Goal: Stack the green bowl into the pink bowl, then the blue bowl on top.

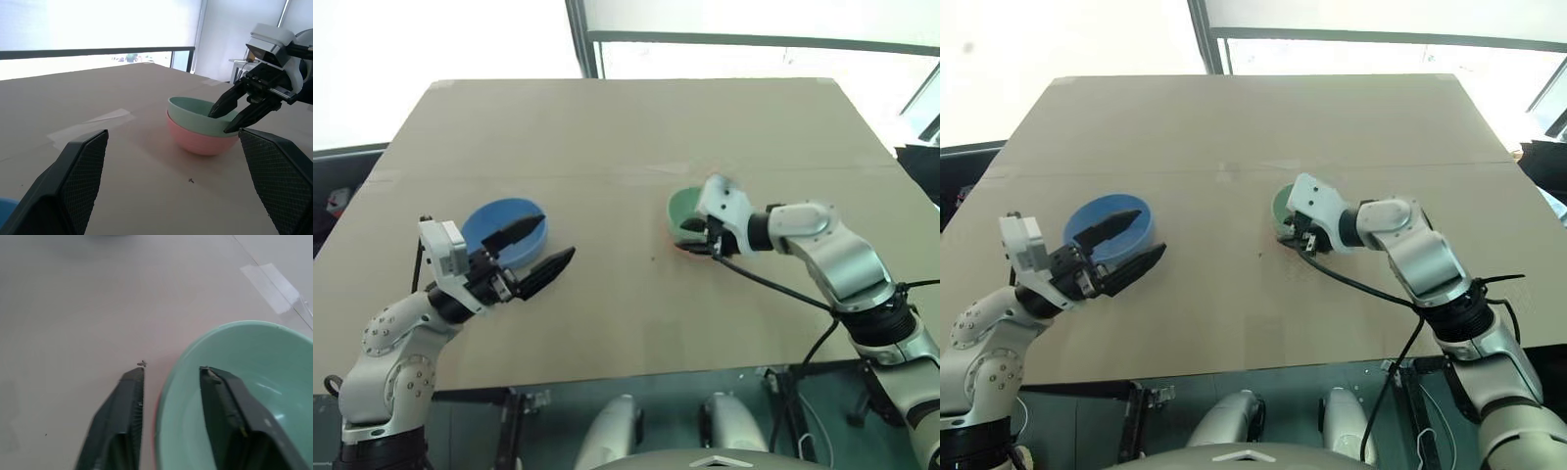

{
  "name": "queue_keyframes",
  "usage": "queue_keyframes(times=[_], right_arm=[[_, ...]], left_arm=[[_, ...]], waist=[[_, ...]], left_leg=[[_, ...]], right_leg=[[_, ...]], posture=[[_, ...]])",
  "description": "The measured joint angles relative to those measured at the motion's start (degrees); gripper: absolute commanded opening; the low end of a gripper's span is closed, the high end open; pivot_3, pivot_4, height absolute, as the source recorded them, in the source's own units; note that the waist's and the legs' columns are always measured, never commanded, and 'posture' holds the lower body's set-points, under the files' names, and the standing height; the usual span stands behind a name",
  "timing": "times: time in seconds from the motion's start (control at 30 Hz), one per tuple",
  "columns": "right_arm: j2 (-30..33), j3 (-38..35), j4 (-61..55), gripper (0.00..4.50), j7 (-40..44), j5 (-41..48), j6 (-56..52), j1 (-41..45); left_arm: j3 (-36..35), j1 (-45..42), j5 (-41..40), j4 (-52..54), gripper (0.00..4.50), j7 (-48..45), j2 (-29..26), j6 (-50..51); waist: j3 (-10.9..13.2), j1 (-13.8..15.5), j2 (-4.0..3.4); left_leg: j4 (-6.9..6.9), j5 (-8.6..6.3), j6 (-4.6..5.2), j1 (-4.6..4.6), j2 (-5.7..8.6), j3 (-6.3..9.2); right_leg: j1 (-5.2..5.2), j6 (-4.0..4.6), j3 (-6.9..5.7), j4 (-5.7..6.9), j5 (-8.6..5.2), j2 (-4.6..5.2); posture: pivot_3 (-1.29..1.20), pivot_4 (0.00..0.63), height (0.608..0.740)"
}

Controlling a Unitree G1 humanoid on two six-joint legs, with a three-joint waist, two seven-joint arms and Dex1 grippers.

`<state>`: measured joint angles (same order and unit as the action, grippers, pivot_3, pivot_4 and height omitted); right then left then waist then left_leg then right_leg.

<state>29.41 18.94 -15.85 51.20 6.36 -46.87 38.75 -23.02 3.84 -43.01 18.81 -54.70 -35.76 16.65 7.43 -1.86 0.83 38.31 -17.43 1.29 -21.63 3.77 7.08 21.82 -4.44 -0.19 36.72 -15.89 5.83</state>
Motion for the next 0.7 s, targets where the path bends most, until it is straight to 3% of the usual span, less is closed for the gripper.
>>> queue_keyframes(times=[0.1, 0.27, 0.4, 0.53, 0.63, 0.7], right_arm=[[-0.44, -6.19, -2.81, 2.69, -0.59, 3.64, 1.68, -1.17], [-3.99, -16.30, -8.68, 2.69, -0.05, 14.35, 4.79, -6.23], [-2.69, -18.17, -12.61, 2.69, 0.07, 17.76, 7.01, -12.29], [-1.53, -18.18, -14.43, 2.69, -0.60, 18.18, 9.91, -15.70], [-1.14, -18.14, -14.48, 2.69, -1.54, 18.19, 11.06, -16.02], [-0.67, -18.06, -14.47, 2.76, -1.86, 18.13, 11.92, -16.03]], left_arm=[[0.11, -0.04, 2.44, 0.79, 4.50, 3.66, -0.37, 0.55], [3.94, -0.39, 18.74, 6.78, 4.50, 21.91, -1.01, 5.99], [9.55, -5.40, 25.71, 14.98, 4.50, 31.44, -8.10, 24.74], [12.31, -9.57, 26.72, 21.31, 4.50, 35.26, -13.78, 44.97], [15.79, -10.19, 27.32, 22.33, 4.50, 36.69, -15.81, 54.24], [19.16, -11.60, 27.77, 22.31, 3.98, 37.52, -16.29, 57.89]], waist=[[-0.01, 0.11, 0.02], [-0.04, 0.24, 0.07], [0.01, 1.03, 0.01], [0.02, 0.89, 0.00], [0.02, 0.84, 0.00], [0.02, 1.07, 0.02]], left_leg=[[-0.06, -0.03, 0.04, -0.04, 0.01, 0.16], [-0.15, -0.04, 0.05, -0.06, 0.04, 0.39], [-0.02, -0.04, 0.05, -0.08, 0.05, 0.32], [-0.01, -0.03, 0.05, 0.06, 0.01, -0.02], [-0.05, -0.03, 0.05, 0.09, -0.06, -0.05], [-0.05, -0.03, 0.04, 0.07, -0.07, -0.01]], right_leg=[[0.02, 0.00, -0.09, 0.00, 0.00, 0.01], [0.01, 0.00, -0.17, 0.06, 0.00, 0.00], [-0.01, 0.00, -0.15, 0.08, 0.00, -0.06], [-0.02, -0.01, 0.07, 0.09, 0.00, -0.13], [0.00, -0.01, 0.10, 0.08, 0.00, -0.22], [0.00, -0.01, 0.08, 0.07, 0.00, -0.22]], posture=[[0.00, 0.150, 0.740], [0.00, 0.150, 0.740], [0.00, 0.150, 0.740], [0.00, 0.150, 0.740], [0.00, 0.150, 0.740], [0.00, 0.150, 0.740]])
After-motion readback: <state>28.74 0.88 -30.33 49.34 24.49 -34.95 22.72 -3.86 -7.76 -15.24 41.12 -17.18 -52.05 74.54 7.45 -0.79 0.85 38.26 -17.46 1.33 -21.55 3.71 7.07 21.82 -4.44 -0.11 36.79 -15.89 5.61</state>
